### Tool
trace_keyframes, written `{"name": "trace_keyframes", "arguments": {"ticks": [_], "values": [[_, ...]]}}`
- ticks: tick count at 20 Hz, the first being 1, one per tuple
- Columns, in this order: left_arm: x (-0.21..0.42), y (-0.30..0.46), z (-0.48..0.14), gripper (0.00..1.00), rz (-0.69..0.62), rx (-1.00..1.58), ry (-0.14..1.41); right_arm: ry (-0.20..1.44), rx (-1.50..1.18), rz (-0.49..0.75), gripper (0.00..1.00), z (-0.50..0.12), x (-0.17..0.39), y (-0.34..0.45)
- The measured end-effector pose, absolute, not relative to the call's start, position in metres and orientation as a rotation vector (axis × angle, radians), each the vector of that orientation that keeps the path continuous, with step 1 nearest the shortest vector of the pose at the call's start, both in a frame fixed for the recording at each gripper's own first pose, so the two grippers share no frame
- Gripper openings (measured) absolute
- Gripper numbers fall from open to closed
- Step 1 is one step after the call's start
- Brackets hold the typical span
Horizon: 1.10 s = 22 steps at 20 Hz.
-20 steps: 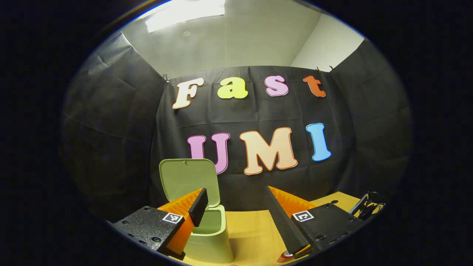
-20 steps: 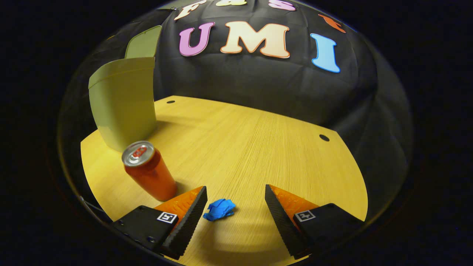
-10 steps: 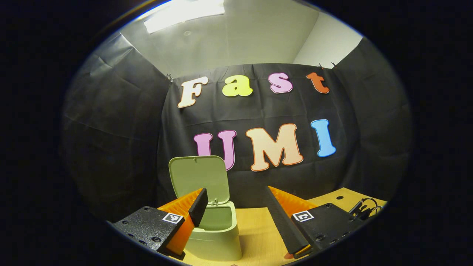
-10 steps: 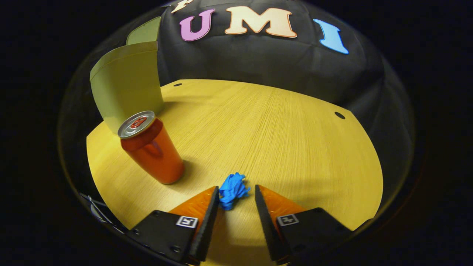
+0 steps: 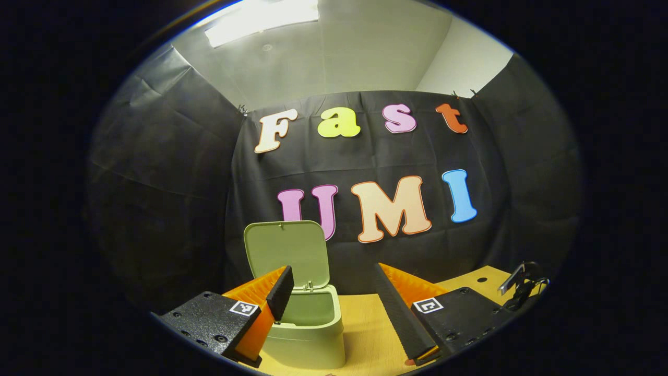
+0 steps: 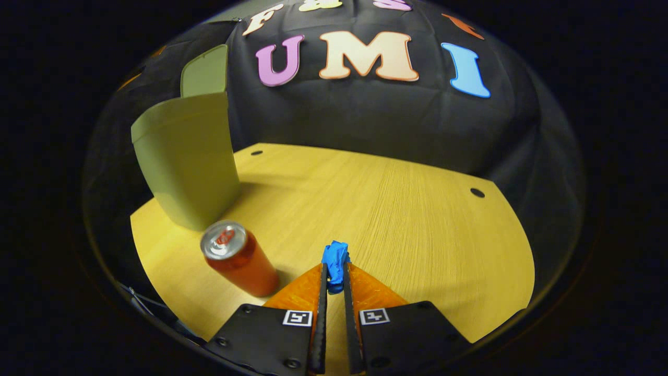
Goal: Press the lid of the desktop garbage bin to open it, pick up the crumpled paper on the desktop and throw it into the bin, then pick up the pop can on the desktop and drop it into the bin, and finally close the garbage bin lid.
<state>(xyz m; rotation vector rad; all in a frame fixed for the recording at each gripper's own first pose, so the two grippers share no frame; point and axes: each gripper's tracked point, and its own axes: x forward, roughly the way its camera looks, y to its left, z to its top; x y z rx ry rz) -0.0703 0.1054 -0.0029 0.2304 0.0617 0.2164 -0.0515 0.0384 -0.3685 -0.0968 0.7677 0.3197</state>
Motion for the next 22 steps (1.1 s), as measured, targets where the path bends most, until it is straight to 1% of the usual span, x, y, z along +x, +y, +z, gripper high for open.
{"name": "trace_keyframes", "arguments": {"ticks": [1, 4, 5, 6, 7, 8, 9, 10, 11, 12, 13, 14, 17, 21, 22], "values": [[-0.07, 0.107, -0.003, 0.92, 0.219, 0.228, 0.063, 0.732, -0.091, 0.317, 0.18, -0.354, -0.041, 0.042], [-0.073, 0.115, -0.005, 0.92, 0.232, 0.215, 0.062, 0.642, -0.071, 0.327, 0.18, -0.313, -0.017, 0.056], [-0.074, 0.117, -0.004, 0.94, 0.237, 0.211, 0.062, 0.612, -0.063, 0.331, 0.16, -0.298, -0.01, 0.06], [-0.076, 0.12, -0.006, 0.92, 0.243, 0.208, 0.064, 0.583, -0.055, 0.337, 0.19, -0.285, -0.002, 0.066], [-0.078, 0.124, -0.007, 0.94, 0.249, 0.207, 0.067, 0.552, -0.043, 0.343, 0.19, -0.27, 0.005, 0.073], [-0.078, 0.128, -0.008, 0.92, 0.256, 0.206, 0.07, 0.519, -0.031, 0.352, 0.19, -0.253, 0.012, 0.079], [-0.08, 0.133, -0.009, 0.91, 0.263, 0.205, 0.072, 0.482, -0.018, 0.361, 0.18, -0.236, 0.018, 0.087], [-0.083, 0.137, -0.01, 0.94, 0.271, 0.204, 0.075, 0.448, -0.01, 0.372, 0.19, -0.22, 0.025, 0.096], [-0.085, 0.142, -0.01, 0.92, 0.279, 0.202, 0.075, 0.417, -0.004, 0.384, 0.18, -0.205, 0.03, 0.105], [-0.087, 0.147, -0.011, 0.92, 0.286, 0.2, 0.078, 0.39, 0.004, 0.398, 0.18, -0.191, 0.035, 0.115], [-0.09, 0.153, -0.01, 0.94, 0.293, 0.199, 0.079, 0.361, 0.015, 0.413, 0.18, -0.176, 0.04, 0.126], [-0.091, 0.159, -0.01, 0.92, 0.302, 0.198, 0.081, 0.342, 0.023, 0.427, 0.18, -0.166, 0.042, 0.136], [-0.097, 0.177, -0.01, 0.92, 0.322, 0.195, 0.083, 0.303, 0.047, 0.472, 0.18, -0.144, 0.044, 0.169], [-0.104, 0.203, -0.015, 0.92, 0.341, 0.189, 0.1, 0.275, 0.056, 0.531, 0.18, -0.131, 0.043, 0.215], [-0.108, 0.21, -0.017, 0.94, 0.343, 0.187, 0.105, 0.272, 0.056, 0.542, 0.18, -0.131, 0.04, 0.226]]}}
